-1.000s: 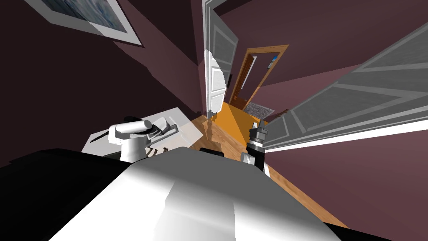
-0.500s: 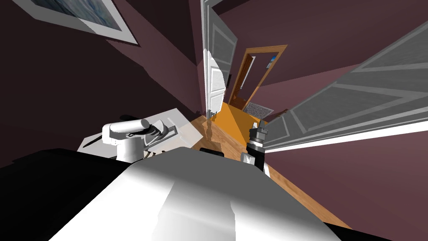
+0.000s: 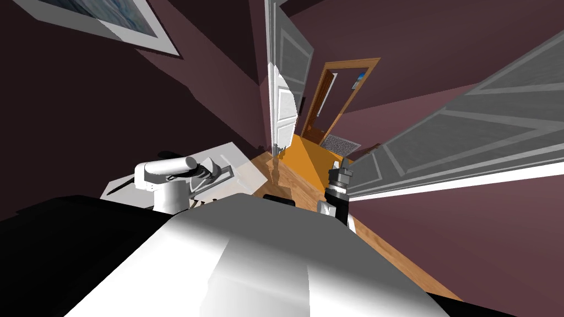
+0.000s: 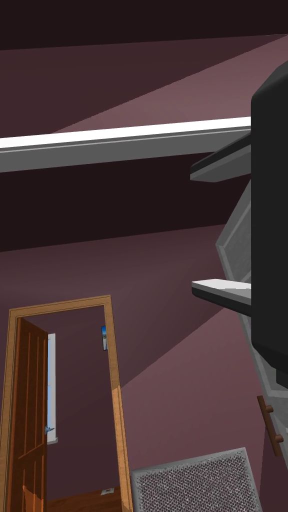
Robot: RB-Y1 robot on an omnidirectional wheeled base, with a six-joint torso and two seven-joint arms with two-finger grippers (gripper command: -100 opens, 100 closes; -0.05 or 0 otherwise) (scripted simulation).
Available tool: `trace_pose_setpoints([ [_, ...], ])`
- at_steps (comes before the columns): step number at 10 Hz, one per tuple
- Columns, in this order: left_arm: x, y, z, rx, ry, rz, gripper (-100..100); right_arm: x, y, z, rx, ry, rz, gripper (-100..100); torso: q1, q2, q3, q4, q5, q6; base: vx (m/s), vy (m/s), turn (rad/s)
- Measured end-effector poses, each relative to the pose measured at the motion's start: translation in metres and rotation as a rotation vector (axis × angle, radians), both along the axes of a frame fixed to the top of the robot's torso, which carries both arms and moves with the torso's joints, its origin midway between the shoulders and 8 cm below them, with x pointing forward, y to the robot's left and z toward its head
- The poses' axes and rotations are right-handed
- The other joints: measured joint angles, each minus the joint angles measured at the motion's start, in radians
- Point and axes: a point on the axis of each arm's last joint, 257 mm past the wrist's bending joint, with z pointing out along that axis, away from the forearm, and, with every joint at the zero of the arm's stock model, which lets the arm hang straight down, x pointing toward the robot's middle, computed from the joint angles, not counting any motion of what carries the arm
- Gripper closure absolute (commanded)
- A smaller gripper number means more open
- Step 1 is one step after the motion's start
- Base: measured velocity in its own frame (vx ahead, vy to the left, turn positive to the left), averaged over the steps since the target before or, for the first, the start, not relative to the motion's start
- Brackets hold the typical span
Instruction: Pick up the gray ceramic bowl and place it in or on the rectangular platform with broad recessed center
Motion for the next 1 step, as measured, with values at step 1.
trace_pose_setpoints([
  [1,0.0000,0.0000,0.0000,0.000,0.000,0.000,0,0.0000,0.0000,0.0000,0.000,0.000,0.000,0,0.000,0.000,0.000,0.000,0.000,0.000,0.000,0.000,0.000],
])
